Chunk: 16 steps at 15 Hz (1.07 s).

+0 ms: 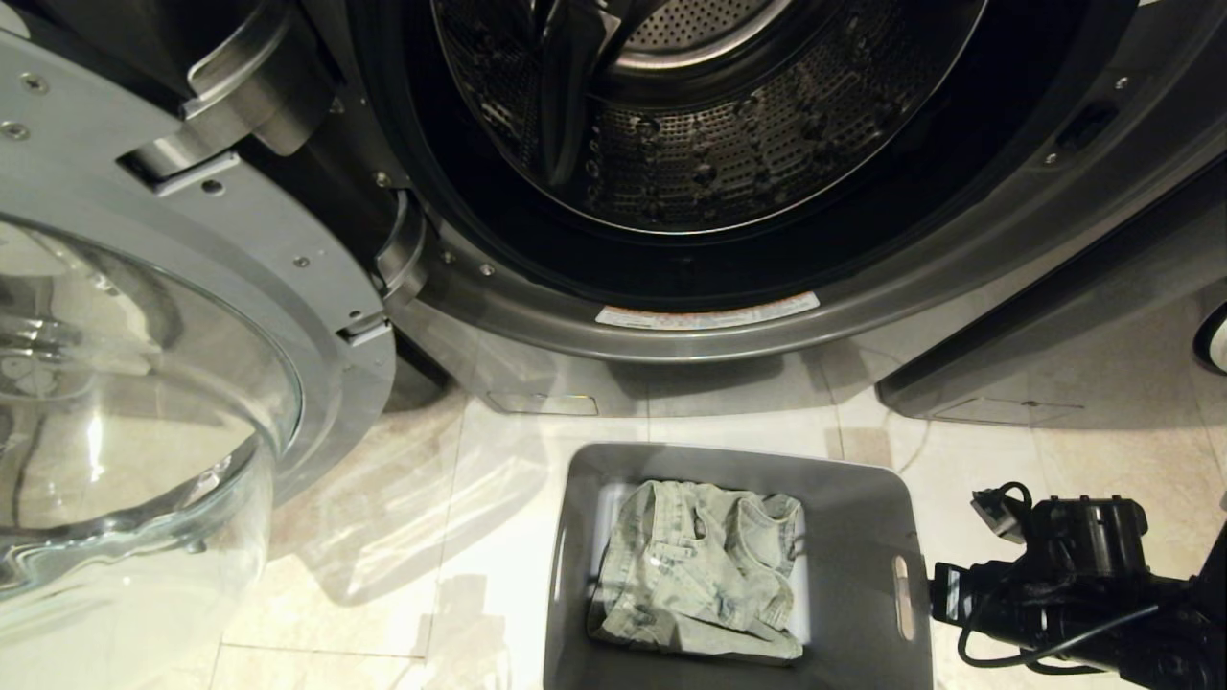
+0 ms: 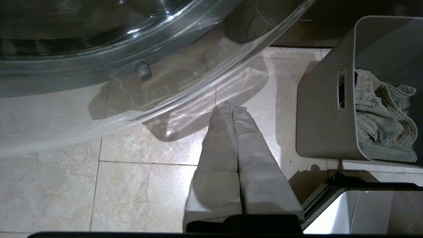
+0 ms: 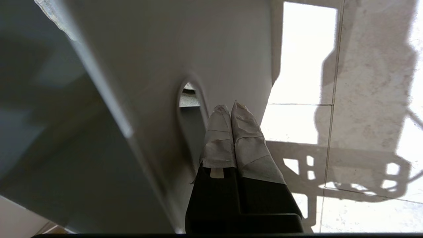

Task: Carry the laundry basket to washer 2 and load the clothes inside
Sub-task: Place the clothes into the washing machine

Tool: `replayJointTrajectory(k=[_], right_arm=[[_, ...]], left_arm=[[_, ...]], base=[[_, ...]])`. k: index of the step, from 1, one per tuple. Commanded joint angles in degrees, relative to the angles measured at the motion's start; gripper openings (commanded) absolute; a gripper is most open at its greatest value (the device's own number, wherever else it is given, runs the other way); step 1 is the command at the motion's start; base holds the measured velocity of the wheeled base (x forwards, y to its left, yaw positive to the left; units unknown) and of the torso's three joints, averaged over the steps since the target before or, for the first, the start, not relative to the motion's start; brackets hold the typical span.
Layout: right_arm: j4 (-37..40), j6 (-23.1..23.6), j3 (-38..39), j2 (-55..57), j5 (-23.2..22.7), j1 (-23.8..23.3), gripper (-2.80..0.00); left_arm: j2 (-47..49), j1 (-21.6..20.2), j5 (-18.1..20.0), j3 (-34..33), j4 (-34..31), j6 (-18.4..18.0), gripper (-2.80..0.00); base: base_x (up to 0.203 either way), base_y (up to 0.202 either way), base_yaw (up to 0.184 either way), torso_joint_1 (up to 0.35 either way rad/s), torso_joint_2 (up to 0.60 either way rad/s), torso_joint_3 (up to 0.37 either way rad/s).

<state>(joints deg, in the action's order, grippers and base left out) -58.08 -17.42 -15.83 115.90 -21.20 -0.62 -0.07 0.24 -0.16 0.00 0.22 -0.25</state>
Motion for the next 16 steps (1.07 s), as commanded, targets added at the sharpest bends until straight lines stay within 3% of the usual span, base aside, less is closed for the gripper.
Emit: replayJointTrajectory(k=[1,5,8,13,16], right_arm=[[-0.37,0.08,1.91,-4.96,0.45,-0.05,-2.8],[2.24,2.68,7.51,-25.41,3.12,-0.21,-2.8],[8.45,8.51,9.71,-35.05,3.73,2.26,-2.8],[8.82,8.03,8.99,-23.57,0.98,19.47,-2.8],[5.54,4.88,2.51,-11.61,1.91,23.43,-2.8]], left_arm=[[0.07,0.02,-0.02,0.0,0.04,-0.01,-2.8],[0.07,0.02,-0.02,0.0,0.04,-0.01,-2.8],[0.07,0.02,-0.02,0.0,0.04,-0.01,-2.8],[0.07,0.02,-0.02,0.0,0.04,-0.01,-2.8],[0.07,0.02,-0.02,0.0,0.04,-0.01,-2.8]], base=[[0.0,0.0,0.0,0.0,0.0,0.0],[0.0,0.0,0.0,0.0,0.0,0.0],[0.0,0.0,0.0,0.0,0.0,0.0],[0.0,0.0,0.0,0.0,0.0,0.0],[0.0,0.0,0.0,0.0,0.0,0.0]])
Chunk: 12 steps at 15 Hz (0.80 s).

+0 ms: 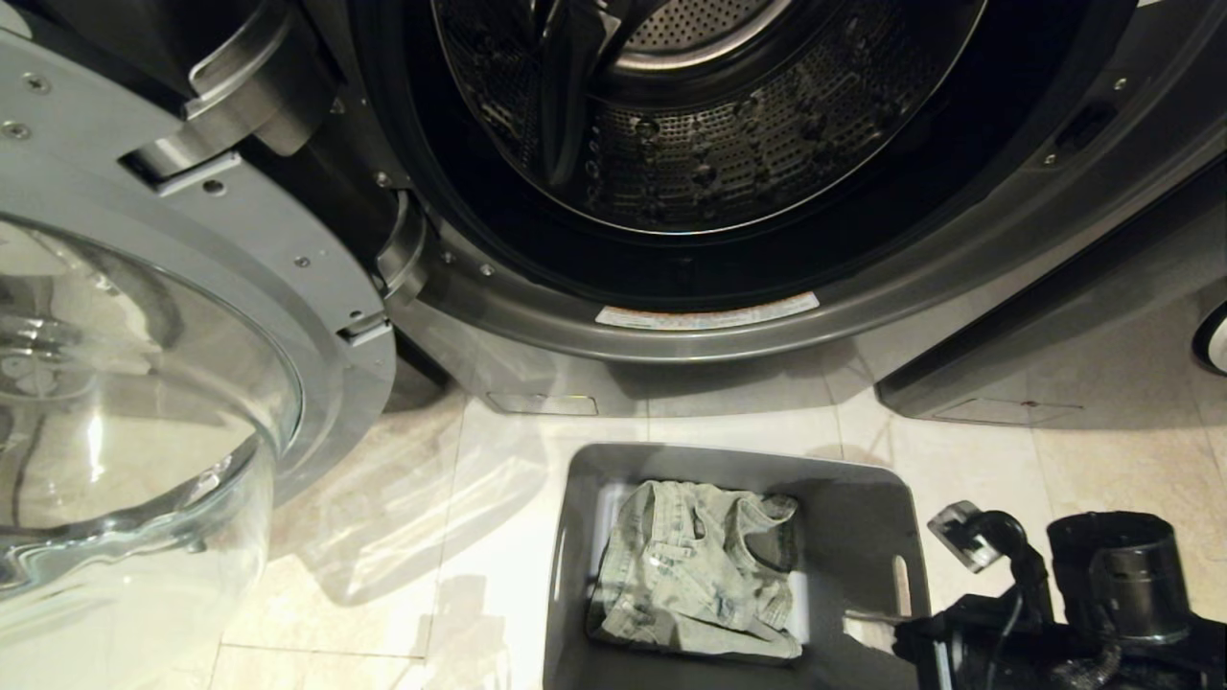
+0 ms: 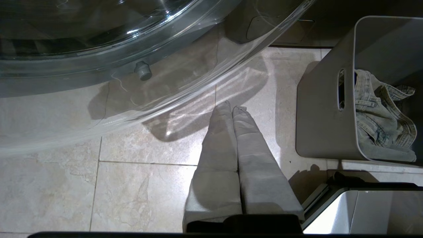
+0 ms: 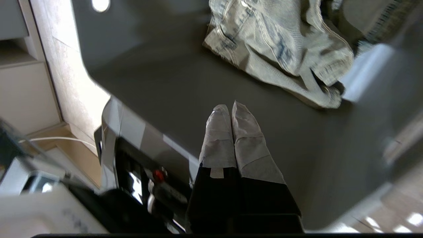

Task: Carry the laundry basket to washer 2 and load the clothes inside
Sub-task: Place the clothes into the washing machine

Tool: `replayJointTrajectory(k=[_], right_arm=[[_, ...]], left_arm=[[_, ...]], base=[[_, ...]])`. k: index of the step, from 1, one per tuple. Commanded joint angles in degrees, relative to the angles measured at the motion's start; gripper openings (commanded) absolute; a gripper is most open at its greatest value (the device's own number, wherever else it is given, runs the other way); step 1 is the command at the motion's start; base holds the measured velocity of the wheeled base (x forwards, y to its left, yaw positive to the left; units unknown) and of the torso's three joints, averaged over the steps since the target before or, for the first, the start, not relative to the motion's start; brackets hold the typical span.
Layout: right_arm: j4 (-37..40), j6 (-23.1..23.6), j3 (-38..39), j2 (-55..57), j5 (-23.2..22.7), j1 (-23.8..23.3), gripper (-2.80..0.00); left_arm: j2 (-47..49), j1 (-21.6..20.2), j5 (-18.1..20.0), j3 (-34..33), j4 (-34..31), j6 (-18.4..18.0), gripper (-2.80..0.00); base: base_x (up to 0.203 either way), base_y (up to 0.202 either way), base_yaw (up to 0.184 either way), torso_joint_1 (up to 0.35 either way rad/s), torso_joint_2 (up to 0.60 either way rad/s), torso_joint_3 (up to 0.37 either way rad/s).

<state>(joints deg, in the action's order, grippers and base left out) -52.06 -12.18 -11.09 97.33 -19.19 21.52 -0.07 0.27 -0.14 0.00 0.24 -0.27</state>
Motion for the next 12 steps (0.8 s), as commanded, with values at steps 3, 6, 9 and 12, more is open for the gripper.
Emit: replayJointTrajectory(k=[3,6,9,12], right_arm=[[-2.87,-2.9,-9.55,15.24,2.52,2.25,-2.8],[-7.23,-5.88,-10.82,19.08,4.07,2.4,-2.8],[-7.71,-7.65,-13.04,21.17,5.01,2.42,-2.8],[-7.88,-7.93,-14.94,24.43,5.87,2.95,-2.8]], left_arm=[[0.07,0.0,0.04,0.0,0.02,0.0,-2.8],[0.07,0.0,-0.03,0.0,0.02,0.0,-2.8],[0.07,0.0,-0.03,0.0,0.02,0.0,-2.8],[0.07,0.0,-0.03,0.0,0.02,0.0,-2.8]], base=[[0.0,0.0,0.0,0.0,0.0,0.0],[0.0,0.0,0.0,0.0,0.0,0.0],[0.0,0.0,0.0,0.0,0.0,0.0],[0.0,0.0,0.0,0.0,0.0,0.0]])
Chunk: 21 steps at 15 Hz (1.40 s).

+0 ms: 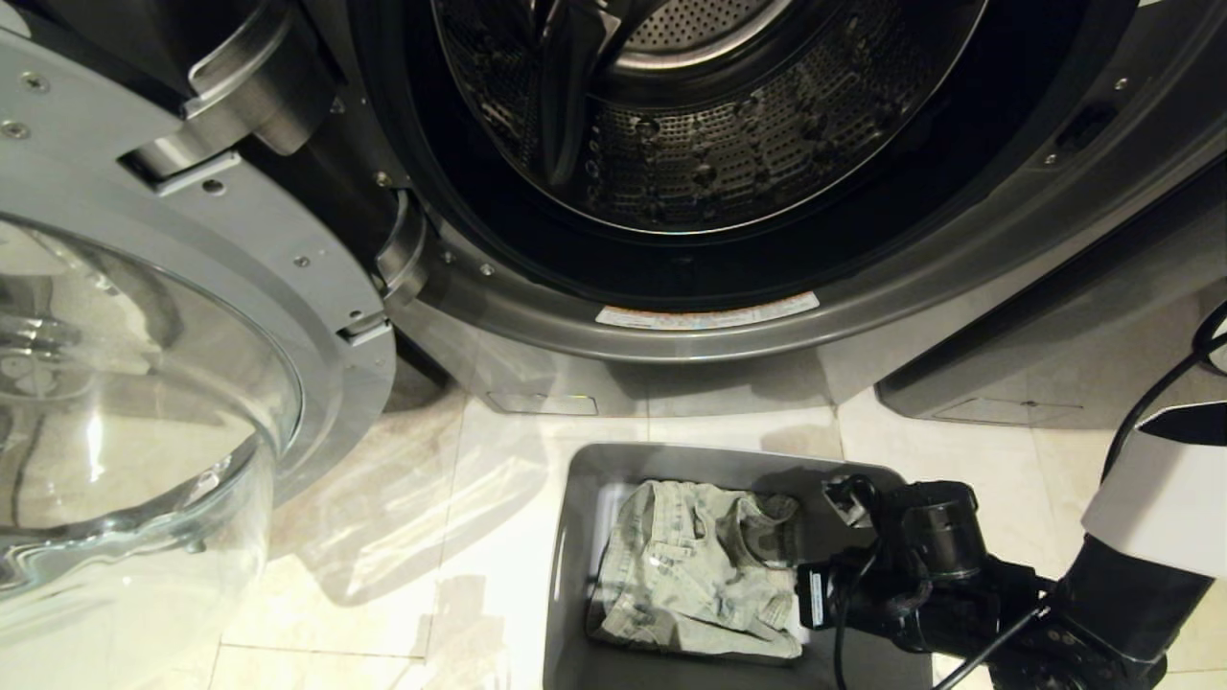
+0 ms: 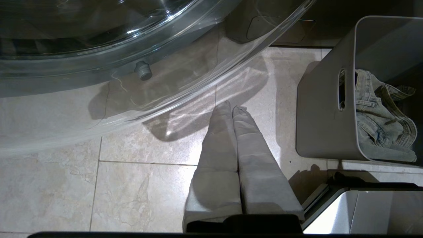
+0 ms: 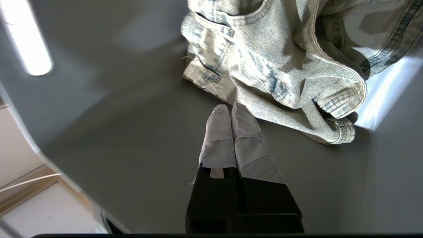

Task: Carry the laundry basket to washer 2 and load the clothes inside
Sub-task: Place the clothes into the washing machine

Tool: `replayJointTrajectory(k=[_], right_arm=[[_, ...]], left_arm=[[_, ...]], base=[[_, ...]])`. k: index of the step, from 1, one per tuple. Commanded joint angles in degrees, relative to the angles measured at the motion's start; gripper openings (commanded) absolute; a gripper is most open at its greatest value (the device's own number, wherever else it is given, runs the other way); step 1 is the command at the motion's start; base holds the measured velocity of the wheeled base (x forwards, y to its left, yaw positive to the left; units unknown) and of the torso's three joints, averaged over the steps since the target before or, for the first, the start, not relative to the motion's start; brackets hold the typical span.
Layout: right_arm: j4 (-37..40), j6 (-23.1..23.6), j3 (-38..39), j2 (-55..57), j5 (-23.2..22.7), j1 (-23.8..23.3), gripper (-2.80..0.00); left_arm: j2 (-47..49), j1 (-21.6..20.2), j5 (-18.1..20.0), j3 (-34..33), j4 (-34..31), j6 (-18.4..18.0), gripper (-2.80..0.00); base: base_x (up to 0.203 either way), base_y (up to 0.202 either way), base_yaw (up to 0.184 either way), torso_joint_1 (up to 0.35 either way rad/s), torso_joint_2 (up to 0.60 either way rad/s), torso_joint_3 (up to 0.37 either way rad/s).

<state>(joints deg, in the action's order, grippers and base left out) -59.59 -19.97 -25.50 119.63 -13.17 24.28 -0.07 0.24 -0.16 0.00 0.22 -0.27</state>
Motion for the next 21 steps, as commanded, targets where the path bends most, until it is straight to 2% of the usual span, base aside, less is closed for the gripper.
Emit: replayJointTrajectory(k=[1,8,13,14,21], right_arm=[[-0.42,-0.15,-2.22,3.35,0.43,0.46,-2.8],[-0.36,-1.73,-11.85,10.68,9.69,5.97,-2.8],[-0.37,-1.7,-17.19,14.41,12.09,7.0,-2.8],[-0.36,-1.66,-18.0,15.02,12.19,7.01,0.0],[-0.35,-1.32,-26.91,19.62,13.52,7.09,0.0]], left_arm=[[0.07,0.02,-0.02,0.0,0.04,0.0,-2.8],[0.07,0.02,-0.02,0.0,0.04,0.0,-2.8],[0.07,0.02,-0.02,0.0,0.04,0.0,-2.8],[0.07,0.02,-0.02,0.0,0.04,0.0,-2.8],[0.07,0.02,-0.02,0.0,0.04,0.0,-2.8]], base=[[0.0,0.0,0.0,0.0,0.0,0.0],[0.0,0.0,0.0,0.0,0.0,0.0],[0.0,0.0,0.0,0.0,0.0,0.0],[0.0,0.0,0.0,0.0,0.0,0.0],[0.0,0.0,0.0,0.0,0.0,0.0]])
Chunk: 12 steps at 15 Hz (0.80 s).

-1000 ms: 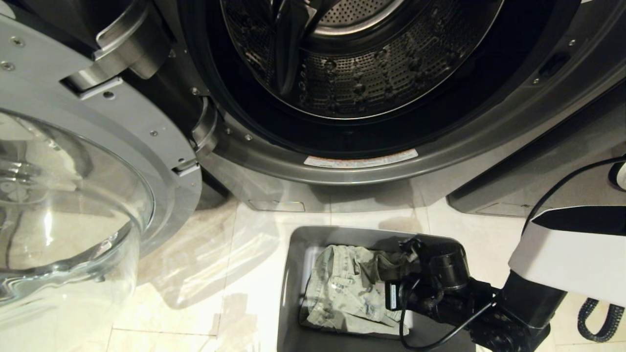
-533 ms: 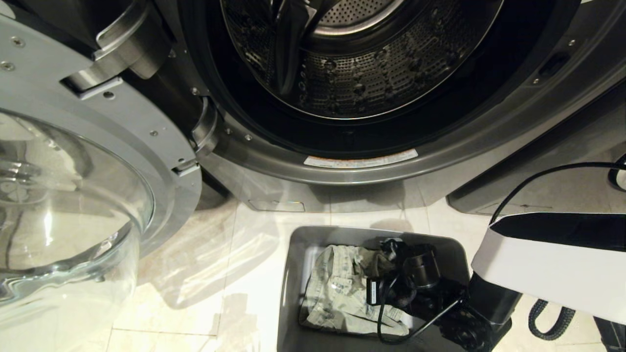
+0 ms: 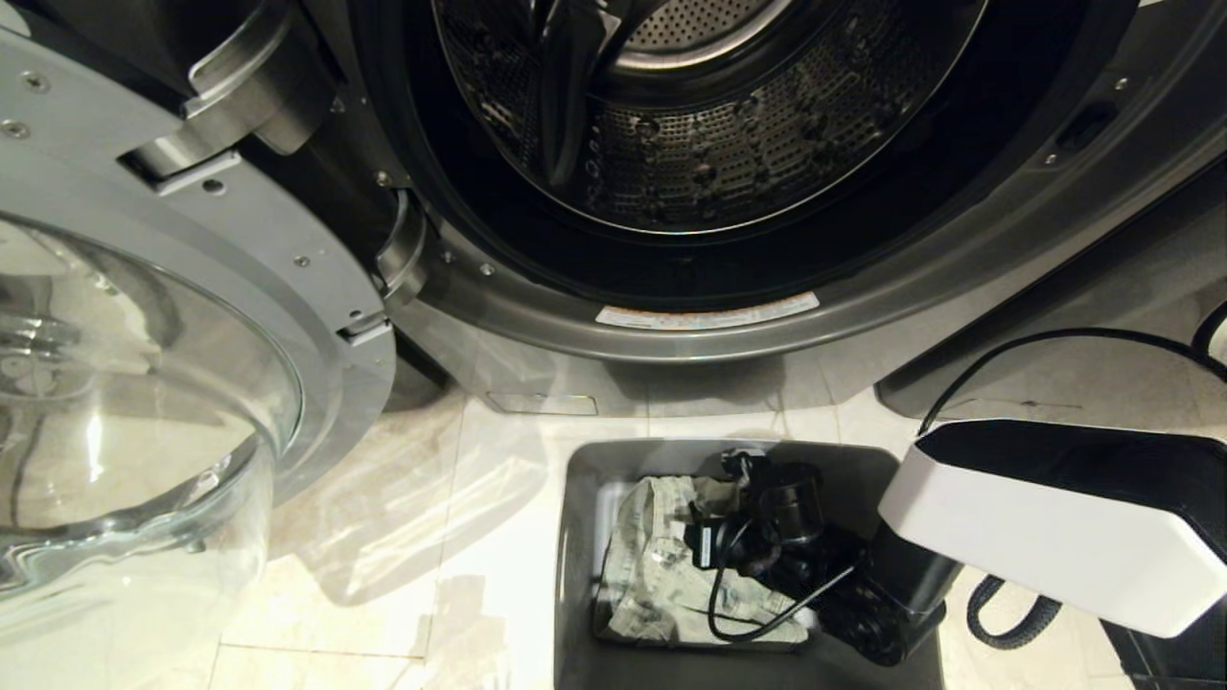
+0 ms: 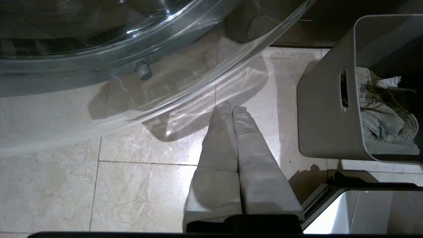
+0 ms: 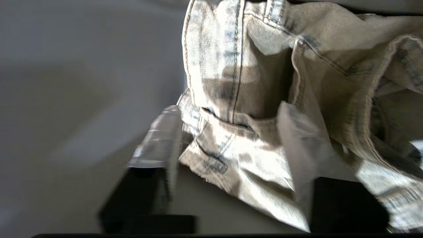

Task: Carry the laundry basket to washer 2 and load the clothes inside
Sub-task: Place the clothes into the washing machine

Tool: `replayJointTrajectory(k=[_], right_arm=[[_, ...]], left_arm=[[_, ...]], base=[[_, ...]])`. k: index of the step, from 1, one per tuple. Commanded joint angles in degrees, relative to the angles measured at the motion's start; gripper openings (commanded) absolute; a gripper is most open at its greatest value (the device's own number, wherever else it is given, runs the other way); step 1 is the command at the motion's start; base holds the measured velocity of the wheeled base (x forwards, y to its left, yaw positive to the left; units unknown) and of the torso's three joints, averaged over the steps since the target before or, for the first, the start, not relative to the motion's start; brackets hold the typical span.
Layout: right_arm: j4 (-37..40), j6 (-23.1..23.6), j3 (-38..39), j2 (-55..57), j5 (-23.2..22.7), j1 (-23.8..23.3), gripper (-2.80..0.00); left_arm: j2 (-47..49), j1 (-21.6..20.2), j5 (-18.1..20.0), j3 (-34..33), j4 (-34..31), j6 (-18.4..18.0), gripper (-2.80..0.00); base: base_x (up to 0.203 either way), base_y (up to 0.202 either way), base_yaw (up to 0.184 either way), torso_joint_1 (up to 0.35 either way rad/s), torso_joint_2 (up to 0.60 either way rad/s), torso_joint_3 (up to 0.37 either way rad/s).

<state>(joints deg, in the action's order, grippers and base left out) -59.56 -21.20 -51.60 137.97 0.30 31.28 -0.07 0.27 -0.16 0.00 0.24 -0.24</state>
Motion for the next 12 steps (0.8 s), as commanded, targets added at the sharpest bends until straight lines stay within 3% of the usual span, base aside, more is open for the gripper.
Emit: replayJointTrajectory(k=[1,5,12], right_arm=[[-0.34,0.04,-1.13,1.57,0.07,0.16,0.0],[-0.2,1.94,-1.93,3.03,0.52,1.27,0.0],[-3.15,2.23,-2.13,6.27,8.88,3.78,0.0]], left_arm=[[0.07,0.0,-0.02,0.0,0.02,-0.02,-2.8],[0.07,0.0,-0.02,0.0,0.02,-0.02,-2.8],[0.07,0.0,-0.02,0.0,0.02,-0.02,-2.8]], base=[[0.0,0.0,0.0,0.0,0.0,0.0],[0.0,0.0,0.0,0.0,0.0,0.0],[0.0,0.0,0.0,0.0,0.0,0.0]])
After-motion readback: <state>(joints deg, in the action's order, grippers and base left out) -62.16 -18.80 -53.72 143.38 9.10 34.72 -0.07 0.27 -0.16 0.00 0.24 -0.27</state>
